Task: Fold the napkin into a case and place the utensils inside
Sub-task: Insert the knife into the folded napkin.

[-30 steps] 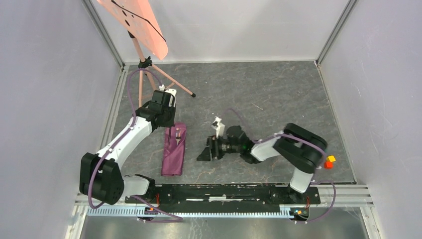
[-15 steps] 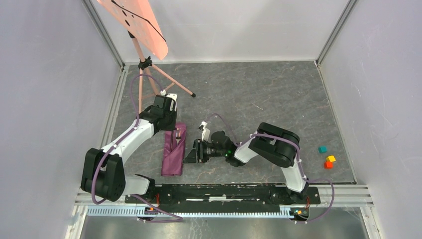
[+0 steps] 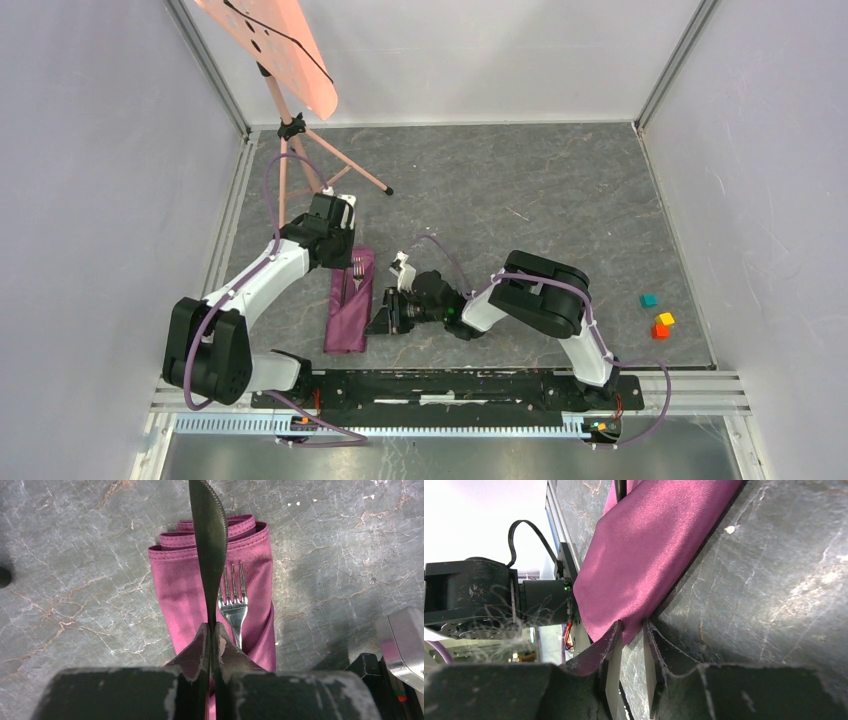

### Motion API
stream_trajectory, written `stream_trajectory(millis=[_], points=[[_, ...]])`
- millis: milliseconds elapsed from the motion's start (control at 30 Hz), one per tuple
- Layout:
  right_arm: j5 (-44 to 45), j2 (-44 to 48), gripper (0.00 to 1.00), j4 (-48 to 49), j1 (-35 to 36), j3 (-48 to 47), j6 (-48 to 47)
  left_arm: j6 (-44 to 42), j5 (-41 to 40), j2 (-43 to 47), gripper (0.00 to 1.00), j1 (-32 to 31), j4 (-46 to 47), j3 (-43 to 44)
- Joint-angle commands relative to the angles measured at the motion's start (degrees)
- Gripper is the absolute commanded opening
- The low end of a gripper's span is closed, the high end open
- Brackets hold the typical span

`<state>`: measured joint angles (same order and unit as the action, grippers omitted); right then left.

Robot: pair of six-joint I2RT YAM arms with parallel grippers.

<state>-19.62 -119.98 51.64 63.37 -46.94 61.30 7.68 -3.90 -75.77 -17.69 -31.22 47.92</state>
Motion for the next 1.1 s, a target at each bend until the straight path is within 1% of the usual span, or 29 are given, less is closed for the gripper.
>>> stream_trajectory(millis=[0,67,233,333,500,767,867,933,1067], points=[[1.88,-0.78,0.27,0.92,0.17,-1.31,-0.65,5.72,1.75,1.09,0.02,0.38,-2.27,0.42],[1.93,-0.78,0.25,1.1,0.18,-1.27,-0.41,7.42,0.84,0.25,0.02,0.4,-3.55,0.78],[2.0,-0.68,0.23,1.1,0.13,-1.49,-0.48,9.4,2.48,-2.45,0.02,0.38,-7.91,2.27],[2.03,-0.6,0.22,1.37,0.17,-1.4,-0.4,10.33,0.05,-3.14,0.02,0.43,-10.29,3.0],[1.87,-0.8,0.2,1.49,0.15,-1.75,-0.34,10.11,-1.79,-4.95,0.02,0.4,-13.77,4.49],[2.2,-0.49,0.19,1.22,0.14,-1.58,-0.53,10.53,-1.2,-7.3,0.02,0.38,-14.43,4.56],[3.03,0.48,0.19,-0.6,0.16,-1.73,-1.55,10.71,0.07,-8.36,0.04,0.38,-13.87,4.25],[3.3,1.04,0.21,-1.45,0.16,-1.92,-2.3,10.68,0.32,-8.87,0.07,0.42,-13.69,4.35],[4.01,3.33,0.29,-3.66,0.17,-2.06,-4.18,10.68,0.25,-8.08,0.19,0.42,-14.09,5.34]])
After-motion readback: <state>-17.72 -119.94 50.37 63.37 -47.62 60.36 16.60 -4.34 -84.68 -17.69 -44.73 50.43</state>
